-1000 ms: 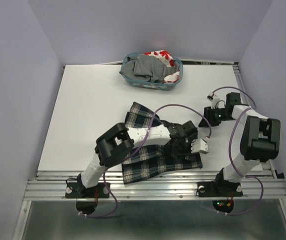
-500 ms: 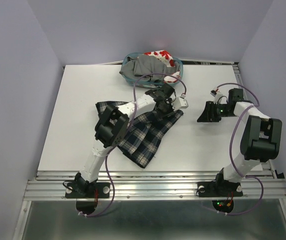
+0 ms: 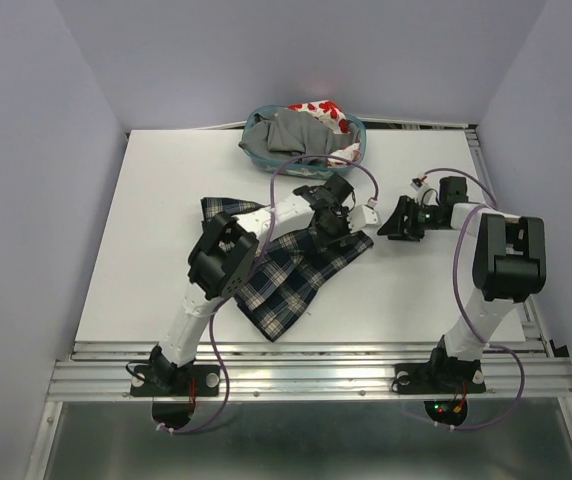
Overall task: Fold and stack the skirts
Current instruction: Fold the skirt
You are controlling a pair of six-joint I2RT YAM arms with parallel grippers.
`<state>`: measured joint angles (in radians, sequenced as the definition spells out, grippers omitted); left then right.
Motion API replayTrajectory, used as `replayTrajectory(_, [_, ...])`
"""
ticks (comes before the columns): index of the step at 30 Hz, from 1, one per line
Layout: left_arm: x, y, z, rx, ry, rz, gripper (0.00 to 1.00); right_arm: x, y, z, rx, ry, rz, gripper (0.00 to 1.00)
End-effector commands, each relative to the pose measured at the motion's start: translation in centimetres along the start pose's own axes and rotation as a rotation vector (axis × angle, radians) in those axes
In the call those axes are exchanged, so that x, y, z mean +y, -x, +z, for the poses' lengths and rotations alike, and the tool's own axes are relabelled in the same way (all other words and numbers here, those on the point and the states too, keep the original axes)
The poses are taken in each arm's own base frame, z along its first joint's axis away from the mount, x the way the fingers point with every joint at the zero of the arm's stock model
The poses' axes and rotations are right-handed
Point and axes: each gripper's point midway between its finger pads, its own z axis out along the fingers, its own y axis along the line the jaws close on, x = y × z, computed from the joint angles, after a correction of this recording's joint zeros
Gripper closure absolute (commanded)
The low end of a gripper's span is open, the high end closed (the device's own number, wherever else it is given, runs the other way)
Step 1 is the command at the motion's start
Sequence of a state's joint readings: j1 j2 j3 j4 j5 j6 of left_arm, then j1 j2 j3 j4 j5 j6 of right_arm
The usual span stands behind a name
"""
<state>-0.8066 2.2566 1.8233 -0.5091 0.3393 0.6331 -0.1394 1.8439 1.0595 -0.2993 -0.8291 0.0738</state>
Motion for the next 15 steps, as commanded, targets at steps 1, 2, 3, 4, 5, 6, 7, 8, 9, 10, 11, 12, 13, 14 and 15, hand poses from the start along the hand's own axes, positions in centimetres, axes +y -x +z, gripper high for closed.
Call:
replayTrajectory(1, [-2.6, 0.6, -2.4, -0.022, -0.087, 0.009, 1.00, 0.4, 0.6, 1.4, -0.011, 0.010, -0.032, 0.41])
replayTrajectory(2, [-2.5, 0.7, -2.4, -0.022, -0.084, 0.008, 1.00, 0.3, 0.2, 1.4, 0.001, 0.013, -0.037, 0.41])
replayTrajectory(3, [-2.4, 0.8, -2.4, -0.021, -0.083, 0.005, 1.00, 0.3, -0.2, 1.5, 0.013, 0.021, -0.035, 0.41])
replayTrajectory(4, [-2.2, 1.1, -2.6, -0.032, -0.080, 0.002, 1.00, 0.3, -0.5, 1.5, 0.024, 0.021, -0.033, 0.41])
replayTrajectory(5, [-2.1, 1.3, -2.7, -0.036, -0.078, -0.003, 1.00, 0.5, -1.1, 1.7, 0.046, 0.030, -0.039, 0.41])
replayTrajectory(6, [-2.0, 1.5, -2.8, -0.040, -0.076, -0.006, 1.00, 0.7, -1.5, 2.0, 0.059, 0.035, -0.044, 0.41])
replayTrajectory(7, [-1.8, 1.9, -2.9, -0.048, -0.073, -0.012, 1.00, 0.7, -1.8, 2.0, 0.065, 0.037, -0.043, 0.41])
replayTrajectory(8, [-1.8, 2.2, -3.0, -0.052, -0.073, -0.014, 1.00, 1.0, -2.2, 2.2, 0.080, 0.046, -0.045, 0.41])
replayTrajectory(9, [-1.7, 2.2, -3.0, -0.050, -0.072, -0.024, 1.00, 1.0, -2.4, 2.2, 0.083, 0.047, -0.045, 0.41])
replayTrajectory(10, [-1.4, 2.6, -3.0, -0.054, -0.067, -0.029, 1.00, 1.3, -2.7, 2.5, 0.094, 0.055, -0.051, 0.42])
replayTrajectory(11, [-1.5, 2.5, -3.0, -0.045, -0.071, -0.046, 1.00, 1.5, -3.4, 2.9, 0.112, 0.061, -0.052, 0.46])
replayTrajectory(12, [-1.4, 2.8, -3.2, -0.050, -0.068, -0.052, 1.00, 1.7, -3.7, 3.1, 0.120, 0.064, -0.058, 0.47])
replayTrajectory(13, [-1.3, 3.1, -3.3, -0.057, -0.066, -0.058, 1.00, 2.0, -4.1, 3.4, 0.133, 0.069, -0.061, 0.48])
replayTrajectory(14, [-1.4, 3.2, -3.4, -0.056, -0.067, -0.084, 1.00, 1.9, -4.4, 3.5, 0.136, 0.071, -0.056, 0.51])
replayTrajectory(15, [-1.3, 3.5, -3.5, -0.064, -0.064, -0.095, 1.00, 2.1, -4.8, 3.8, 0.147, 0.075, -0.062, 0.52])
